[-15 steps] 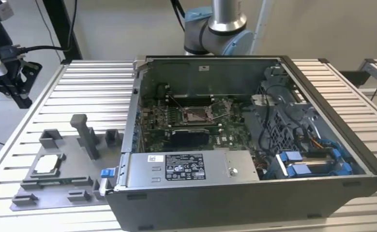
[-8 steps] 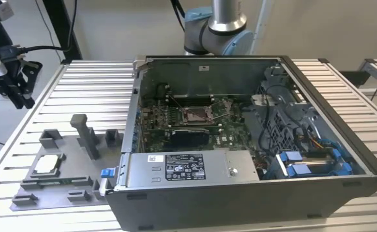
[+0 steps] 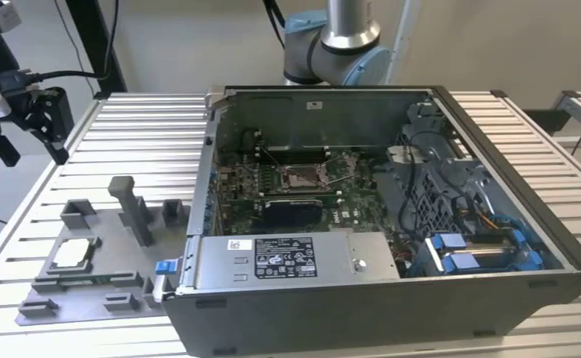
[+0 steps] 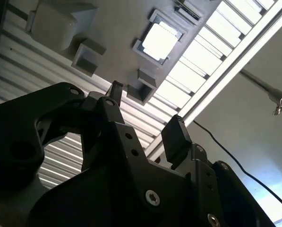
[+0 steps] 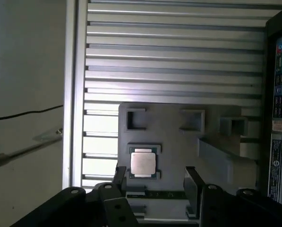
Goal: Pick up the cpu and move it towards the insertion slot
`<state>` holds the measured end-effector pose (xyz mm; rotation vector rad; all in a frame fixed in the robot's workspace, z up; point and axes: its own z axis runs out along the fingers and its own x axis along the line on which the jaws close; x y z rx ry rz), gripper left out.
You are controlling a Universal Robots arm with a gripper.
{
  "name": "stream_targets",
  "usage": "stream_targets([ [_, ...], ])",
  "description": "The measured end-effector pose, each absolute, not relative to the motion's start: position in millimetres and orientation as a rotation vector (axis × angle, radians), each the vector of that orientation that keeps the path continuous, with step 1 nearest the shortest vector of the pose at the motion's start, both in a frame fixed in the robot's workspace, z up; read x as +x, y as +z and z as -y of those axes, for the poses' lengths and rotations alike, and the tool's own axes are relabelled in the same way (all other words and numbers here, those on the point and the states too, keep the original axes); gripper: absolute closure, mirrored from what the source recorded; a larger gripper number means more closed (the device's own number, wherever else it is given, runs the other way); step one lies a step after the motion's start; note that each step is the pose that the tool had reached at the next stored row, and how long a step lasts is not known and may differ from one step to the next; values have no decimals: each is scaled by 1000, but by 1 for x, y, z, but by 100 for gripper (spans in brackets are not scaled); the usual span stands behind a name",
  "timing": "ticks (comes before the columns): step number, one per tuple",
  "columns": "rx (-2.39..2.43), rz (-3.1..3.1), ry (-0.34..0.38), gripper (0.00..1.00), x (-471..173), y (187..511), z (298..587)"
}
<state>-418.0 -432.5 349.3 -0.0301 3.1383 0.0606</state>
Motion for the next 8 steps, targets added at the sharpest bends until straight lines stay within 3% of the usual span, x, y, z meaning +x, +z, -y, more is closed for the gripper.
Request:
stream_targets([
  [8, -30, -3138, 61, 0, -418, 348, 433],
])
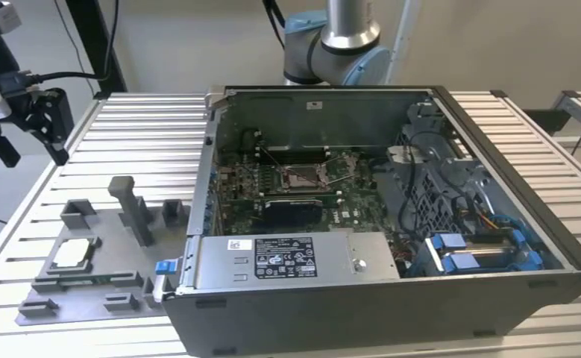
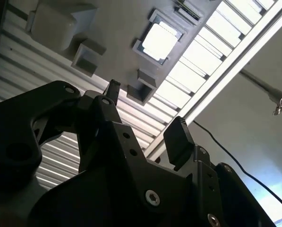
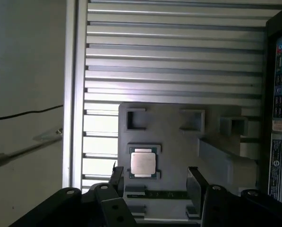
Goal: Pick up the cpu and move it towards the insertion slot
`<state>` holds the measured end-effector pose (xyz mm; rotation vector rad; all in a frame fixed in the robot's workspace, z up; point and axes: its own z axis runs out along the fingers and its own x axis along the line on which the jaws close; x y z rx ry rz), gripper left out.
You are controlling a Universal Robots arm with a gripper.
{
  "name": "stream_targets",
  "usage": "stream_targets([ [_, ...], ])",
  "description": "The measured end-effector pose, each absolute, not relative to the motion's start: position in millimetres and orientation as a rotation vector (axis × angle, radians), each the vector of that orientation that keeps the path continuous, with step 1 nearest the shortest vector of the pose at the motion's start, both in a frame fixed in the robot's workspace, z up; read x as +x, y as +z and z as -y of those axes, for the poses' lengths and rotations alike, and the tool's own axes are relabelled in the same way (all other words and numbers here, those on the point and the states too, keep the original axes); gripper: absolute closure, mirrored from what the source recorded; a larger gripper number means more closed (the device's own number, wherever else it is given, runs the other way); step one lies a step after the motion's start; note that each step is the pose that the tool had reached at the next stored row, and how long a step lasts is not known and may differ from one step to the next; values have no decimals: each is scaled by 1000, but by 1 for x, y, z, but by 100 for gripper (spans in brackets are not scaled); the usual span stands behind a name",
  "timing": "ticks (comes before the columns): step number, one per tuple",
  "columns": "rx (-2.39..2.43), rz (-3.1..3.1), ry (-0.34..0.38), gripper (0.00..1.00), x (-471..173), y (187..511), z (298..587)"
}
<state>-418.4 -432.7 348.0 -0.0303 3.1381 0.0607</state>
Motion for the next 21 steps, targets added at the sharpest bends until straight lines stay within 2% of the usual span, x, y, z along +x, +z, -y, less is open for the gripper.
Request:
stream_targets([
  [21, -30, -3138, 60, 0, -426, 311, 433],
])
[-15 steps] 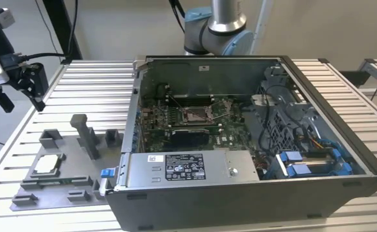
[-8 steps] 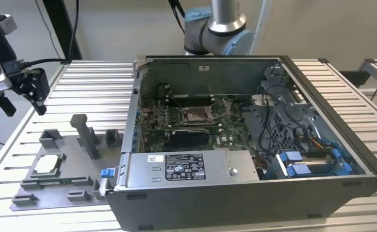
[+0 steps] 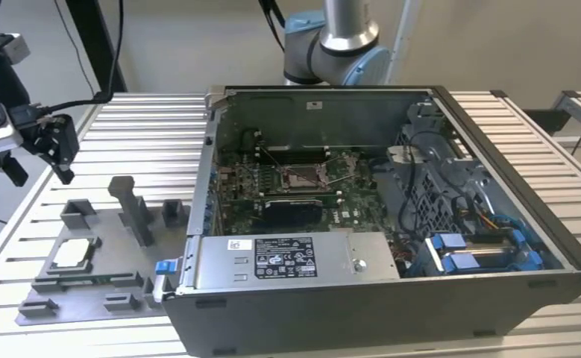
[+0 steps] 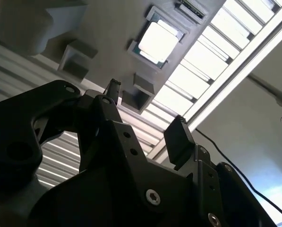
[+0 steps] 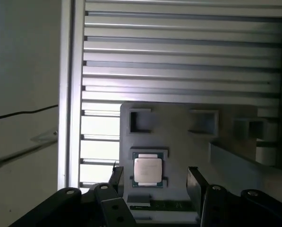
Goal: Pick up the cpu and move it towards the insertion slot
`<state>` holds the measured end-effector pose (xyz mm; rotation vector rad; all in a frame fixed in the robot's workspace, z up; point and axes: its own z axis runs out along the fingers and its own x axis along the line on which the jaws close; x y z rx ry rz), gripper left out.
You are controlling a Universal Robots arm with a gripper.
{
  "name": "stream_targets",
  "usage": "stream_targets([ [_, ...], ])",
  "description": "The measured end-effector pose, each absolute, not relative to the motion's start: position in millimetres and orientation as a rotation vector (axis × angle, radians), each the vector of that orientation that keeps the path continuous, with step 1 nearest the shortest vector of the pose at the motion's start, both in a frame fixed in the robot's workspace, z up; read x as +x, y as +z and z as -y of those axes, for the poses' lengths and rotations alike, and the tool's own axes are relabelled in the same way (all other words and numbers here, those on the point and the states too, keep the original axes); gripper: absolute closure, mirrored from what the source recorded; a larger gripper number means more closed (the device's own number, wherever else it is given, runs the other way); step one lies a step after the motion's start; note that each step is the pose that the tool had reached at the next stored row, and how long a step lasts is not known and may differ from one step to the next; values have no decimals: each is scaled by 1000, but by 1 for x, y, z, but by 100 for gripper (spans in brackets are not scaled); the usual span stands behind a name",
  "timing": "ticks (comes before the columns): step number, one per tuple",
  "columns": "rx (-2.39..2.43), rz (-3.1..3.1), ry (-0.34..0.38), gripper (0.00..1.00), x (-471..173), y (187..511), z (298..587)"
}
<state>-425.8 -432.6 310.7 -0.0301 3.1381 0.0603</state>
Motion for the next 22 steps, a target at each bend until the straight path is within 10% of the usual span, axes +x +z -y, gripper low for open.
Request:
stream_targets([
  [22, -30, -3145, 59, 0, -431, 277, 433],
])
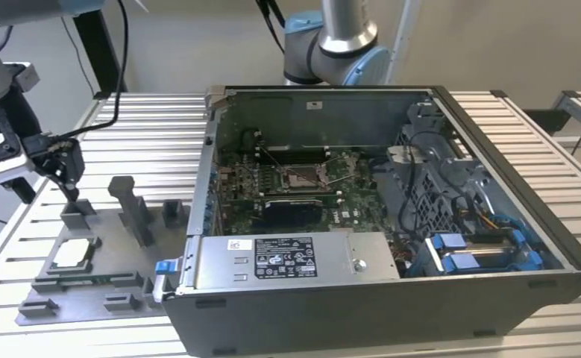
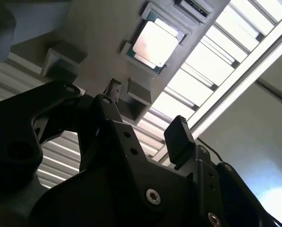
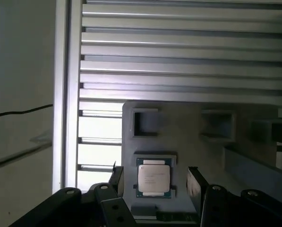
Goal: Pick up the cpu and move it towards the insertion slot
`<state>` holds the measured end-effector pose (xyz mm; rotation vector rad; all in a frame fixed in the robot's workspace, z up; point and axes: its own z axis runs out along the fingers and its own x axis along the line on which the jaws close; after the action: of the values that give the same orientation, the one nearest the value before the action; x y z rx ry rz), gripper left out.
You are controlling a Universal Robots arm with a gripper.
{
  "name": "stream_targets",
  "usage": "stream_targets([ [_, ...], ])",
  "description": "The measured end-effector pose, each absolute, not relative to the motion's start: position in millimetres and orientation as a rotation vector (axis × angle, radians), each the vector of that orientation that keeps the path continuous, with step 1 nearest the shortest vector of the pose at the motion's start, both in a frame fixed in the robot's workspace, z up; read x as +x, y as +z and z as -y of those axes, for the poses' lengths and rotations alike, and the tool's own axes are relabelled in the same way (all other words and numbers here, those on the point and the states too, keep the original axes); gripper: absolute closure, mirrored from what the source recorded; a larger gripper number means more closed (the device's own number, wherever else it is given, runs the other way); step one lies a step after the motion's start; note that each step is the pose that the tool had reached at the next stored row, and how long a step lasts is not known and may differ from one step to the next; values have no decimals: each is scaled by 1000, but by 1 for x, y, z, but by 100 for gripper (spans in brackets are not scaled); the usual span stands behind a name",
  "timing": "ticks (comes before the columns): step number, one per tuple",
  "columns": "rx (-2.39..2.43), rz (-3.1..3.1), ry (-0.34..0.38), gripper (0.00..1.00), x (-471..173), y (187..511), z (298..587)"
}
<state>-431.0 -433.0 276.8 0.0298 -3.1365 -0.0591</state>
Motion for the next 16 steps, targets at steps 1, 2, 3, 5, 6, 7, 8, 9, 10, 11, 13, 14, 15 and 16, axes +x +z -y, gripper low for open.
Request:
stream_targets([
  [1, 30, 3136, -59, 0, -431, 275, 433],
  [2, 30, 3137, -59, 0, -431, 273, 434],
  [3, 30, 3136, -59, 0, -431, 271, 435],
  [5, 30, 3136, -59, 0, -431, 268, 439],
  [6, 30, 3136, -59, 0, -431, 266, 441],
  [7, 30, 3137, -59, 0, -431, 264, 444],
  [8, 30, 3136, -59, 0, -431, 262, 446],
  [9, 30, 3137, -59, 0, -431, 260, 449],
  [10, 30, 3136, -59, 0, -431, 259, 451],
  [11, 30, 3137, -59, 0, -431, 257, 454],
  [13, 30, 3137, -59, 0, -431, 253, 455],
  [14, 31, 3137, -59, 0, -431, 251, 455],
  [15, 31, 3136, -59, 0, -430, 249, 456],
  [16, 31, 3137, -59, 0, -430, 248, 456],
])
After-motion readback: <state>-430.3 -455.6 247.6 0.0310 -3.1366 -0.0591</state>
